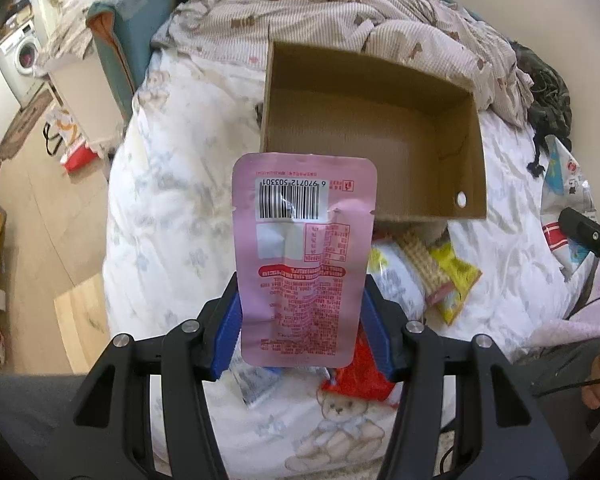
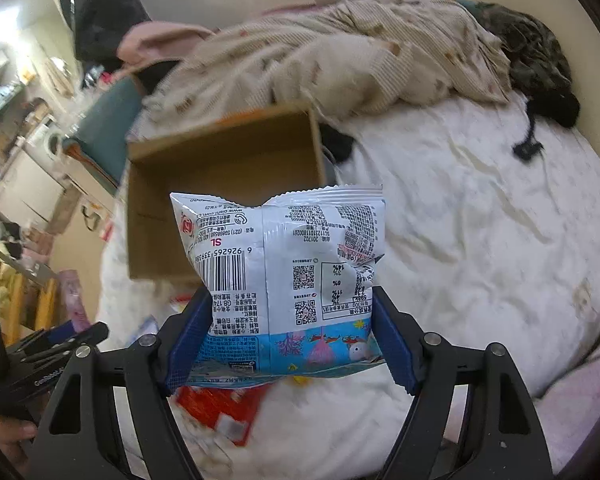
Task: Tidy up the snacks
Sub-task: 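Carry both packets over the box and open both tools to drop them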
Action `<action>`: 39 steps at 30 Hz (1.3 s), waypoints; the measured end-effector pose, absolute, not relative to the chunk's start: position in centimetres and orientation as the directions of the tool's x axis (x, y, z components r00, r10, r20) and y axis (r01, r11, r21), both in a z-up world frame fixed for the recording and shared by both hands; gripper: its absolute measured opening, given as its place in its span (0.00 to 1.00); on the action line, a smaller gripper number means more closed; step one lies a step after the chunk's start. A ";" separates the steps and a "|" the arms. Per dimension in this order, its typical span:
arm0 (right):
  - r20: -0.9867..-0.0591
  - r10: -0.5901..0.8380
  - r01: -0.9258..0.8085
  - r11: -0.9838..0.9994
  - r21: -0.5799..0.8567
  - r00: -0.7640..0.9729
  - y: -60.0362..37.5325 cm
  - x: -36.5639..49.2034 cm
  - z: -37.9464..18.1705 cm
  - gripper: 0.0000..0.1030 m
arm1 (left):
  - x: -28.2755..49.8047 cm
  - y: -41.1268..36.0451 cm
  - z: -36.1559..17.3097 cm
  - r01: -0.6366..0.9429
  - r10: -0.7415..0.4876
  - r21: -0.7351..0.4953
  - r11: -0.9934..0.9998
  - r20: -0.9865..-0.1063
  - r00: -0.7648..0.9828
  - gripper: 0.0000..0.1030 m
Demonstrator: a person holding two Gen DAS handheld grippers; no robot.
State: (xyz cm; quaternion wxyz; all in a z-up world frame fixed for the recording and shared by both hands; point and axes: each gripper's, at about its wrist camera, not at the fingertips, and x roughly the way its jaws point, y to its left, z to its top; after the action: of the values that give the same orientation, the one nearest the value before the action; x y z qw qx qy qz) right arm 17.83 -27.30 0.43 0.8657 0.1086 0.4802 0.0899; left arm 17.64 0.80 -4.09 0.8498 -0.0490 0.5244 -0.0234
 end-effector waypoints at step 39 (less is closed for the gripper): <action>-0.770 0.329 -0.162 0.944 0.288 0.547 -22.7 30.7 -6.7 0.79 | 30.4 -2.1 -6.9 0.034 -0.015 0.005 0.999 -0.837 0.547 0.52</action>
State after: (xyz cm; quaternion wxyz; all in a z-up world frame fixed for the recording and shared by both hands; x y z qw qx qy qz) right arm 30.73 -22.75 -6.71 0.8746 0.0919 0.4549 0.1404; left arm 30.44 -2.15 -6.94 0.8795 0.0101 0.4756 -0.0138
